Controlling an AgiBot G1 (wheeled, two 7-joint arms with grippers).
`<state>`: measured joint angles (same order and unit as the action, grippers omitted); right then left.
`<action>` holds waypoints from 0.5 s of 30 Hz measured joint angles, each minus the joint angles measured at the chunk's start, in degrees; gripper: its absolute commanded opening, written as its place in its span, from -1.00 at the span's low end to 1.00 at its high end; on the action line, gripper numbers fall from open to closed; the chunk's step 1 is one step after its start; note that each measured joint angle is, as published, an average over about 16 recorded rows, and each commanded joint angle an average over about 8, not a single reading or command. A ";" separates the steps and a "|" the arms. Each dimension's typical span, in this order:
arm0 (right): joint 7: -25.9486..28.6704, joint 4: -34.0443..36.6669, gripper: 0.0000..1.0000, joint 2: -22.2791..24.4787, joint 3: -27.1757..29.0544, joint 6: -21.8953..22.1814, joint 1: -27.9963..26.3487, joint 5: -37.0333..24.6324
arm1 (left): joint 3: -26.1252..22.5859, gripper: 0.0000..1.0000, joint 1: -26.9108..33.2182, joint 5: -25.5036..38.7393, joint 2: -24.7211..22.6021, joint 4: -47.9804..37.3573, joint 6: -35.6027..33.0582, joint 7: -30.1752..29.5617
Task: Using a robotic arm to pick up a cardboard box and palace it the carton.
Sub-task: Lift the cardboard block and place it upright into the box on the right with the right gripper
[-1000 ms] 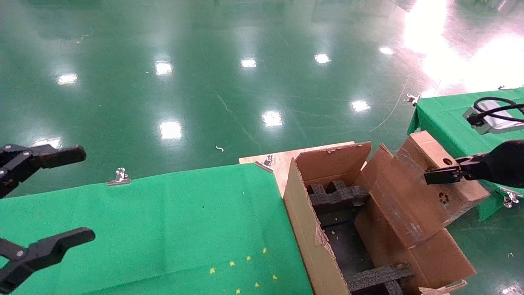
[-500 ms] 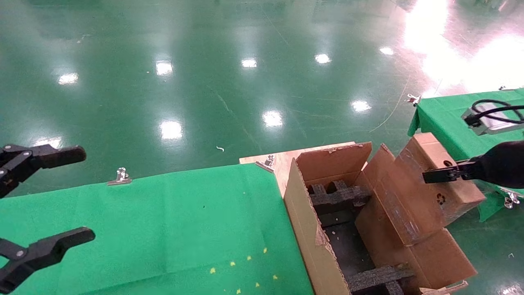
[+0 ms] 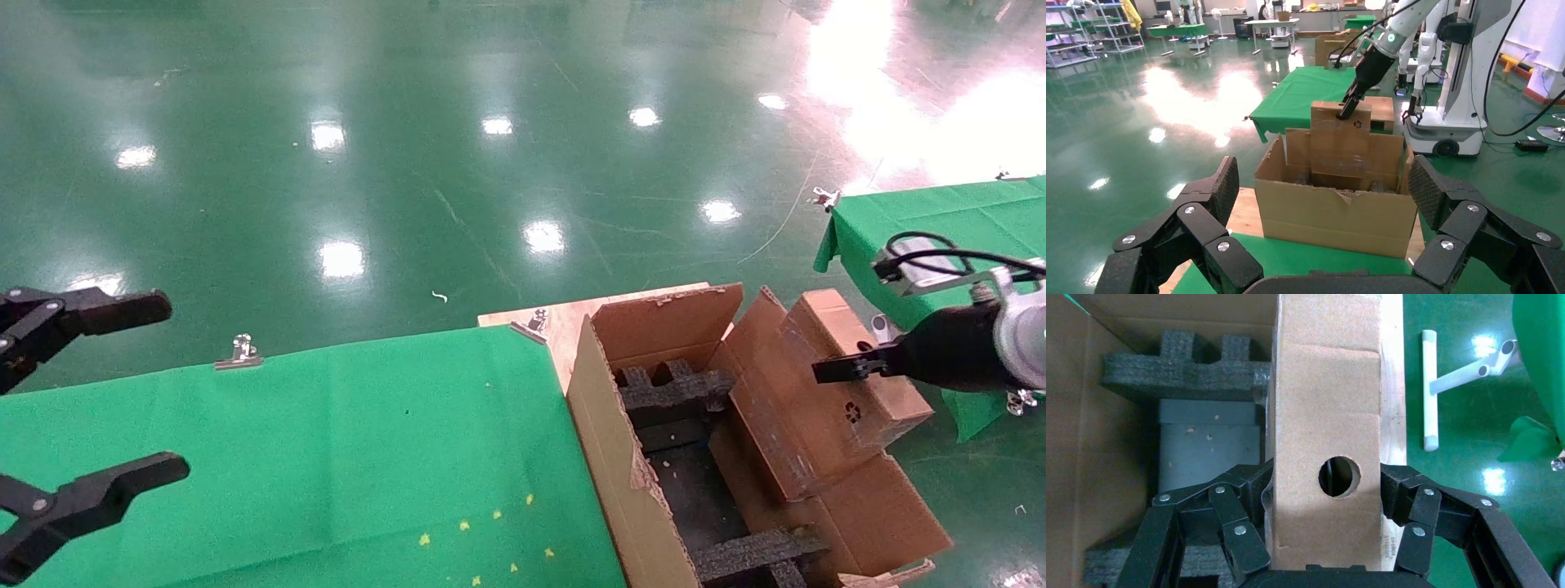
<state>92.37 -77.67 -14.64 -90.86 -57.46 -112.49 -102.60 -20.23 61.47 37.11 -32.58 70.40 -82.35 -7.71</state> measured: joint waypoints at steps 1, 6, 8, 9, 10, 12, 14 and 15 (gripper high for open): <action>0.57 -0.01 -1.00 -0.28 -0.26 0.45 0.43 -0.53 | 0.00 1.00 0.00 0.00 0.00 0.00 0.00 0.00; 3.51 -0.01 -1.00 -1.68 -1.51 2.43 2.48 -3.35 | 0.00 1.00 0.00 0.00 0.00 0.00 0.00 0.00; 4.72 0.00 -1.00 -2.25 -1.98 3.09 3.26 -4.49 | 0.00 1.00 0.00 0.00 0.00 0.00 0.00 0.00; 5.36 0.00 -1.00 -2.54 -2.20 3.42 3.65 -5.07 | 0.00 1.00 0.00 0.00 0.00 0.00 0.00 0.00; 6.00 0.01 -1.00 -2.83 -2.41 3.73 4.03 -5.63 | 0.00 1.00 0.00 0.00 0.00 0.00 0.00 0.00; 7.29 0.03 -1.00 -3.43 -2.81 4.36 4.77 -6.72 | 0.00 1.00 0.00 0.00 0.00 0.00 0.00 0.00; 8.57 0.07 -1.00 -4.05 -3.18 4.98 5.51 -7.77 | 0.00 1.00 0.00 0.00 0.00 0.00 0.00 0.00; 9.21 0.09 -1.00 -4.38 -3.36 5.30 5.89 -8.30 | 0.00 1.00 0.00 0.00 0.00 0.00 0.00 0.00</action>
<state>101.58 -77.58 -19.02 -94.22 -52.16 -106.61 -110.90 -20.23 61.47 37.11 -32.58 70.40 -82.35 -7.71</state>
